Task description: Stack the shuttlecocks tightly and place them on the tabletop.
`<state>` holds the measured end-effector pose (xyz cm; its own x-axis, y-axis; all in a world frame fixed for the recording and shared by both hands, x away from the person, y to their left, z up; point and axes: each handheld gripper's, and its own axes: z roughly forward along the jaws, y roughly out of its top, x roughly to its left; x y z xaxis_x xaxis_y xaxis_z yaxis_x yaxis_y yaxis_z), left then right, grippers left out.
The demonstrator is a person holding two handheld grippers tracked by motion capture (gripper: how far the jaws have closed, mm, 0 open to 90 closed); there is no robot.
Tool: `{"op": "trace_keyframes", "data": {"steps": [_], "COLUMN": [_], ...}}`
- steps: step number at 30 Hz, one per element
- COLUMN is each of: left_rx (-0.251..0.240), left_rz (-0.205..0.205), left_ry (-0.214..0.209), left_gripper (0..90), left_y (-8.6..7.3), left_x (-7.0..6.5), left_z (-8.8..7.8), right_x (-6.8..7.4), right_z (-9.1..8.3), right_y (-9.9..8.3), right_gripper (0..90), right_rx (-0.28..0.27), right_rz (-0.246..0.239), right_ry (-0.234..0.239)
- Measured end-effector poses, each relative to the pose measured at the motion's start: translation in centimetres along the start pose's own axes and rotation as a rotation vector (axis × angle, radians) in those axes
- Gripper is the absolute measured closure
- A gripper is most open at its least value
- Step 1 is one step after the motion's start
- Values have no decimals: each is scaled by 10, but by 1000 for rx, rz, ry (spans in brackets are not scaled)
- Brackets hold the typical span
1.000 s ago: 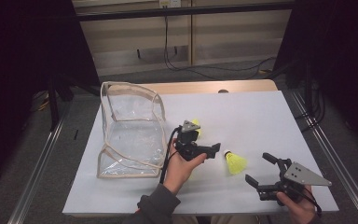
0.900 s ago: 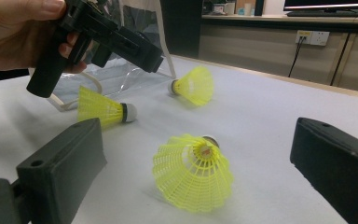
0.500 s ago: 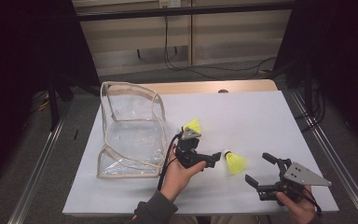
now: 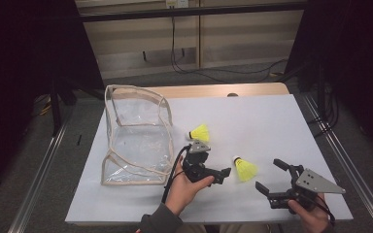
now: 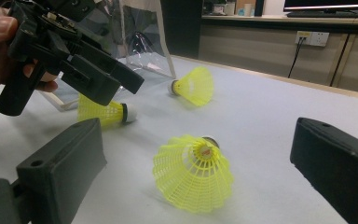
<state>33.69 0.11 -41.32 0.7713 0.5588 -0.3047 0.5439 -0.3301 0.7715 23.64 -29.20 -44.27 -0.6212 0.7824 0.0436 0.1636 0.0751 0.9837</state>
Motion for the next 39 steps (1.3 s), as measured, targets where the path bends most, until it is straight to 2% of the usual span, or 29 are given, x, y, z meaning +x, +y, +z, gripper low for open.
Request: {"op": "trace_keyframes", "data": {"steps": [7,14,20,27,30,34,39], "left_rx": [16,25,28,33,12,17,16], "left_rz": [32,30,36,64,78,97,101], "left_ry": [-26,-39,-42,-39,-29,-40,-43], "left_gripper": [38,38,38,40,44,45,50], "left_y": [-5,-9,-14,-17,-19,-19,-21], "left_x": [-6,-8,-8,-9,-9,-11,-10], "left_z": [-3,-6,-7,-9,-11,-14,-17], "right_x": [0,0,0,0,0,0,0], "right_z": [0,0,-1,0,-1,-1,-1], "right_y": [0,0,0,0,0,1,1], "right_gripper": [23,23,23,22,22,22,22], "right_rx": [0,1,0,-3,-2,-5,-3], "right_rz": [1,0,-2,-5,-5,-7,-4], "right_ry": [0,-2,-2,-2,-3,-5,-5]}}
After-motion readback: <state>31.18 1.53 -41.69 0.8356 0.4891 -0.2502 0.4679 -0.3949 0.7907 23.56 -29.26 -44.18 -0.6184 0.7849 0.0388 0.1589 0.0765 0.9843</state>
